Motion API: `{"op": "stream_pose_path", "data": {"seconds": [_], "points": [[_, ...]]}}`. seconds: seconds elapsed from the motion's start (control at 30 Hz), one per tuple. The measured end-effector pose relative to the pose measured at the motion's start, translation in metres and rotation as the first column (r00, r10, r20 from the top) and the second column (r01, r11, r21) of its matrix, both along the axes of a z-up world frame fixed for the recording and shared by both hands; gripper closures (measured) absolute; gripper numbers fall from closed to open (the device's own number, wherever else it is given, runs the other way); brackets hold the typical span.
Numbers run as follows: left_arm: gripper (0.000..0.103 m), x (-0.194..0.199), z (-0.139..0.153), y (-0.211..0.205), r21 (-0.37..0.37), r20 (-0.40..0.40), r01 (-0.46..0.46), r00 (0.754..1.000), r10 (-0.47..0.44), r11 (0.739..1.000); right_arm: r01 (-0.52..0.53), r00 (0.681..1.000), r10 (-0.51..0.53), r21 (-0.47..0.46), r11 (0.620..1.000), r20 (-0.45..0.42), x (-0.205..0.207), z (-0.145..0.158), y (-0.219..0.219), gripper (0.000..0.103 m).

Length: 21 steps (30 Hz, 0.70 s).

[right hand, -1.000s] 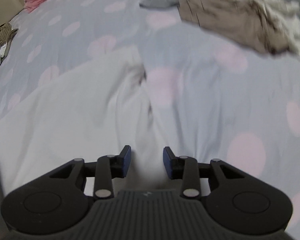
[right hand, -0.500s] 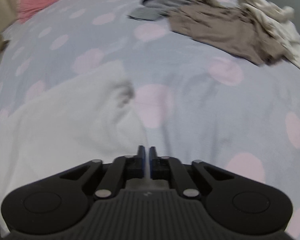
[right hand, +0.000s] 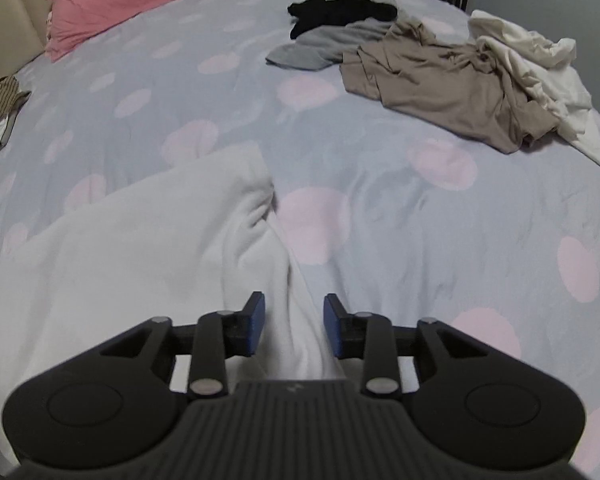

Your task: Fold clothes

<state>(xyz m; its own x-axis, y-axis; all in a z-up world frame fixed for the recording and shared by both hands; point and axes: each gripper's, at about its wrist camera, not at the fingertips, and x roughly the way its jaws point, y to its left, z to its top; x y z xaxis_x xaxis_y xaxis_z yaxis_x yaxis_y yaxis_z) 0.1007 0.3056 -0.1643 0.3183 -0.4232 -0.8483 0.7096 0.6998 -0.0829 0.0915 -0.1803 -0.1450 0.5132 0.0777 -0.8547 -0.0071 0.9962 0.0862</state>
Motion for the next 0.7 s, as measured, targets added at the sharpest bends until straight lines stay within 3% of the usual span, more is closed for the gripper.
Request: {"op": "stream_pose_path", "data": {"seconds": [0.13, 0.23, 0.33, 0.47, 0.53, 0.6, 0.7], "points": [[0.066, 0.009, 0.005, -0.007, -0.016, 0.005, 0.026, 1.000, -0.026, 1.000, 0.020, 0.999, -0.022, 0.046, 0.999, 0.033, 0.011, 0.003, -0.007, 0.055], [0.066, 0.020, 0.016, -0.019, -0.070, -0.012, 0.051, 0.999, -0.052, 0.996, 0.033, 0.999, -0.036, 0.079, 0.996, 0.040, 0.016, 0.011, -0.012, 0.050], [0.066, 0.034, 0.028, -0.045, -0.127, -0.020, 0.112, 0.993, -0.115, 0.986, 0.162, 0.987, -0.159, 0.093, 0.982, -0.034, 0.005, 0.014, -0.022, 0.047], [0.059, 0.064, 0.034, -0.098, -0.200, -0.053, 0.178, 0.980, -0.192, 0.964, 0.390, 0.917, -0.364, 0.185, 0.902, -0.162, -0.022, 0.008, -0.038, 0.045], [0.055, 0.076, 0.033, -0.128, -0.229, -0.074, 0.220, 0.967, -0.243, 0.948, 0.492, 0.868, -0.458, 0.197, 0.848, -0.193, -0.039, 0.005, -0.045, 0.034], [0.054, 0.086, 0.027, -0.161, -0.228, -0.087, 0.279, 0.948, -0.305, 0.933, 0.585, 0.809, -0.549, 0.193, 0.788, -0.212, -0.057, 0.004, -0.051, 0.033], [0.054, 0.100, 0.013, -0.209, -0.204, -0.138, 0.362, 0.909, -0.393, 0.910, 0.661, 0.749, -0.611, 0.220, 0.717, -0.256, -0.082, -0.001, -0.059, 0.027]]}}
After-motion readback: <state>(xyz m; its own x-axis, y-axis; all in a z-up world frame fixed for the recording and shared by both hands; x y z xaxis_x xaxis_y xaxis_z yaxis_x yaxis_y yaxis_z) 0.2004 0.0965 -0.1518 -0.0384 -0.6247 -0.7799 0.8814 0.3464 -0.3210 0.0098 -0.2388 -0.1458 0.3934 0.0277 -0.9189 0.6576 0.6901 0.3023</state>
